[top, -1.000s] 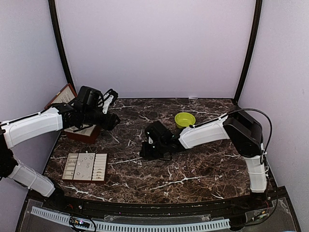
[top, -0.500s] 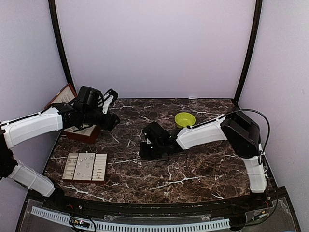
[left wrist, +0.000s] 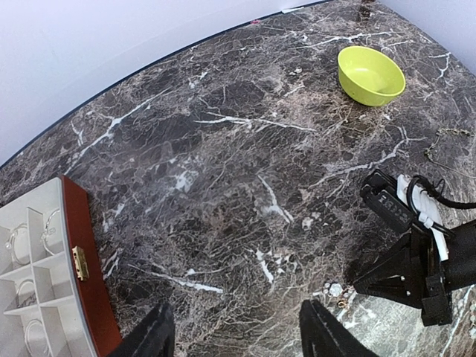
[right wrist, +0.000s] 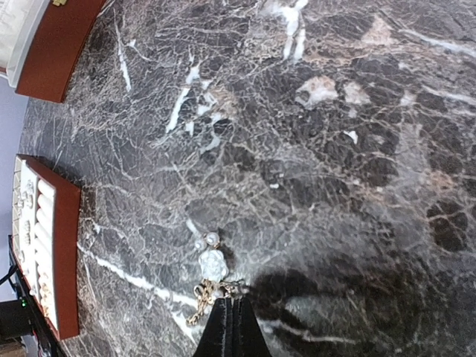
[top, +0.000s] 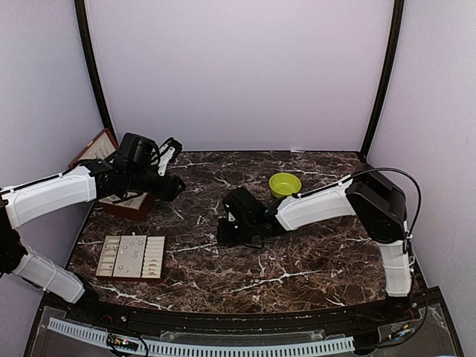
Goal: Organize the mixed jewelry
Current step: Pick up the bracelet from the center of the board, then pass from the right arm to the left
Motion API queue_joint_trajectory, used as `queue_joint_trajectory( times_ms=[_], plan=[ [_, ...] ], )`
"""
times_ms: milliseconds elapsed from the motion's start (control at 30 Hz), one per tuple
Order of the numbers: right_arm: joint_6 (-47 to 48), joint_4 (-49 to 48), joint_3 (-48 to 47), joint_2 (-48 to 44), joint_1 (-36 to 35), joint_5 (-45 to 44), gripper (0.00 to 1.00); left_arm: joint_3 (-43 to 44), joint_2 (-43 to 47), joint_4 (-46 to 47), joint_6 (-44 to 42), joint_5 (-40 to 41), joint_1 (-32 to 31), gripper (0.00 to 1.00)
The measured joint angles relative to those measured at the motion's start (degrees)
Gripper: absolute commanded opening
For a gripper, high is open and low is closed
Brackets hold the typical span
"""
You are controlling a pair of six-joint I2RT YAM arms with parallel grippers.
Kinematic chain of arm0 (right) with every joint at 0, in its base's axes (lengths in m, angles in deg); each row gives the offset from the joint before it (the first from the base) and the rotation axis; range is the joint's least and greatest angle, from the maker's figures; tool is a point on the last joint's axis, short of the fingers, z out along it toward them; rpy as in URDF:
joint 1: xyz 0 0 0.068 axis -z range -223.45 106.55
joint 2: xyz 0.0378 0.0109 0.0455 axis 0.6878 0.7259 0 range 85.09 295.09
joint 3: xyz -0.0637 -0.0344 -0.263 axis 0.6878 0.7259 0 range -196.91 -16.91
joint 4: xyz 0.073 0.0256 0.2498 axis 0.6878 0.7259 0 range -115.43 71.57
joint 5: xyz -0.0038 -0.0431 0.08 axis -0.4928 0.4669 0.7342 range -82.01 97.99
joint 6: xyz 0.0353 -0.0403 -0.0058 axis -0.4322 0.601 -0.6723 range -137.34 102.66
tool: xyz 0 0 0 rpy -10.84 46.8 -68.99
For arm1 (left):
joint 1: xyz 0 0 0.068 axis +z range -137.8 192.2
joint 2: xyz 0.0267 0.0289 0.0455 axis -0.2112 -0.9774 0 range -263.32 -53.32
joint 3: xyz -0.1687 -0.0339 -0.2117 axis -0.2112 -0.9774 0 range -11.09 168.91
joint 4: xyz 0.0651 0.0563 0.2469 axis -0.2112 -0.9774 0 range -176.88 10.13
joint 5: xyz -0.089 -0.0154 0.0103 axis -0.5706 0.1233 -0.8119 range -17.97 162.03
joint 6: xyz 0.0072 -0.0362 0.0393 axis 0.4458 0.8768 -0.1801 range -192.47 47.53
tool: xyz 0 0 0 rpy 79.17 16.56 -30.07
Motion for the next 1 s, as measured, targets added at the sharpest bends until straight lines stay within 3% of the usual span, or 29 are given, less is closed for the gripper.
queue_joint_trajectory(
  times_ms=[300, 633, 800, 1000],
  plan=[
    [2.8, 0.2, 3.7, -10.1, 0.0, -1.8, 0.0, -3.2, 3.3, 3.0, -0.3, -6.8, 0.0, 0.66],
    [5.9, 4.5, 6.7, -21.0, 0.0, -3.1, 0.0, -13.3, 15.8, 16.3, -4.2, -26.8, 0.0, 0.78],
    [7.3, 7.5, 6.9, -25.6, 0.0, -2.5, 0.0, -19.0, 18.0, 24.7, -4.8, -36.2, 0.0, 0.78],
    [8.3, 9.3, 6.9, -30.1, 0.0, -0.5, 0.0, -20.3, 16.7, 30.5, -4.4, -41.2, -0.8, 0.77]
  ],
)
